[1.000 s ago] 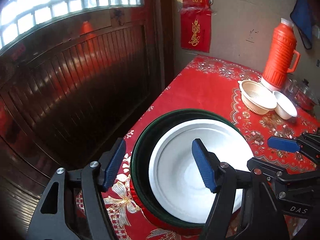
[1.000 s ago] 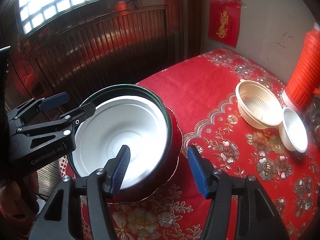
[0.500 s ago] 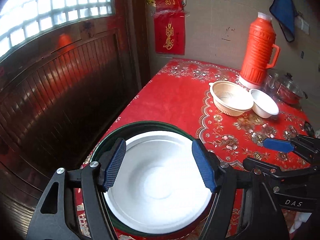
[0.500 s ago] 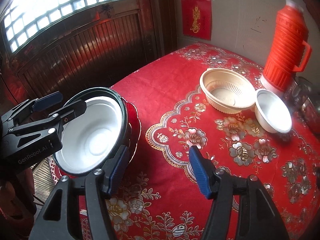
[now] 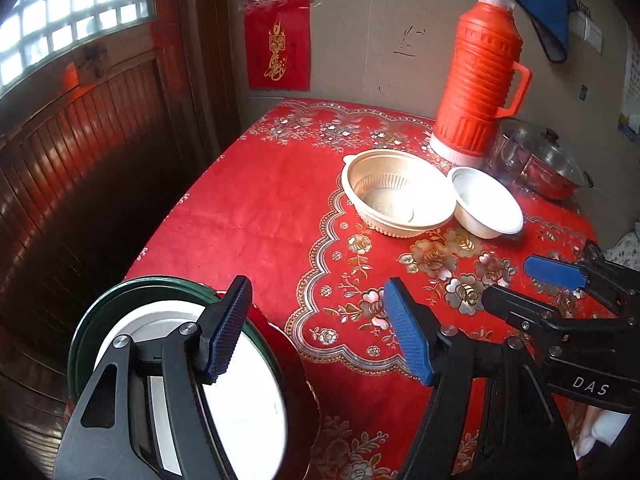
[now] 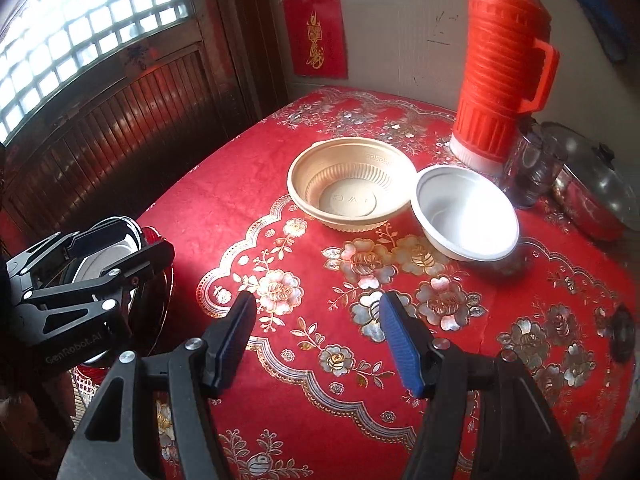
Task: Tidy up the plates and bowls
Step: 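Bring both tools to the tan plastic bowl rim, then close both tools on the tan bowl rim, then lift the tan bowl with both tools and carry it to the green basin, then lower the tan bowl into the green basin and open both tools, then move both tools to the small white bowl beside the thermos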
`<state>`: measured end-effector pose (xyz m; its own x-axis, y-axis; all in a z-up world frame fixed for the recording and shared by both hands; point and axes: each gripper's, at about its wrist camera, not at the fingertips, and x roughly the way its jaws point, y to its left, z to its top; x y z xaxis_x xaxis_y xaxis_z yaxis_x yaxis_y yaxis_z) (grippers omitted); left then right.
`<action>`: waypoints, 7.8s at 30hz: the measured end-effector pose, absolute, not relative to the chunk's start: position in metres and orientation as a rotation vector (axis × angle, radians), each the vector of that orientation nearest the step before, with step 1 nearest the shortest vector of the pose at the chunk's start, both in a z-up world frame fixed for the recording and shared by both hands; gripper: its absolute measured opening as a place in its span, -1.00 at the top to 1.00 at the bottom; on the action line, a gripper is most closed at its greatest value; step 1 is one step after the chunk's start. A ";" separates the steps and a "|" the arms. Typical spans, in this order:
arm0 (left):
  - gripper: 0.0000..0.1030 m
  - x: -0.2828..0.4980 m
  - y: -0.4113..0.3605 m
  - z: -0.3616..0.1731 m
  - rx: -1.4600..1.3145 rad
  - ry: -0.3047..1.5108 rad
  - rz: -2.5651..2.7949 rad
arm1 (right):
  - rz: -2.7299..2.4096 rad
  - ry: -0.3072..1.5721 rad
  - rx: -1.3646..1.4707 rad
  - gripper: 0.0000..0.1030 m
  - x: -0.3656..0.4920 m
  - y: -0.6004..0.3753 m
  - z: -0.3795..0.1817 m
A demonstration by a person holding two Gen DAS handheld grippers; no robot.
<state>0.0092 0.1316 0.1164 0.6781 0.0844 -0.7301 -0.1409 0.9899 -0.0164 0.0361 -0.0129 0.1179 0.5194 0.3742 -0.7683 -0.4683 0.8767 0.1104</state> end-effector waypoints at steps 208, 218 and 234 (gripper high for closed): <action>-0.18 -0.107 0.251 0.117 -0.189 0.747 0.363 | 0.793 0.865 -0.308 0.13 -0.036 0.131 0.111; -0.18 -0.090 0.214 0.132 -0.146 0.710 0.293 | 0.724 0.863 -0.218 -0.12 -0.025 0.096 0.114; -0.18 -0.029 0.116 0.140 -0.067 0.733 0.088 | 0.479 0.883 -0.092 -0.53 0.007 -0.002 0.107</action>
<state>-0.0286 0.1164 0.1403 0.7399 0.0564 -0.6704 -0.1031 0.9942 -0.0302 0.0069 -0.0024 0.1075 0.5369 0.3647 -0.7607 -0.4392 0.8907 0.1170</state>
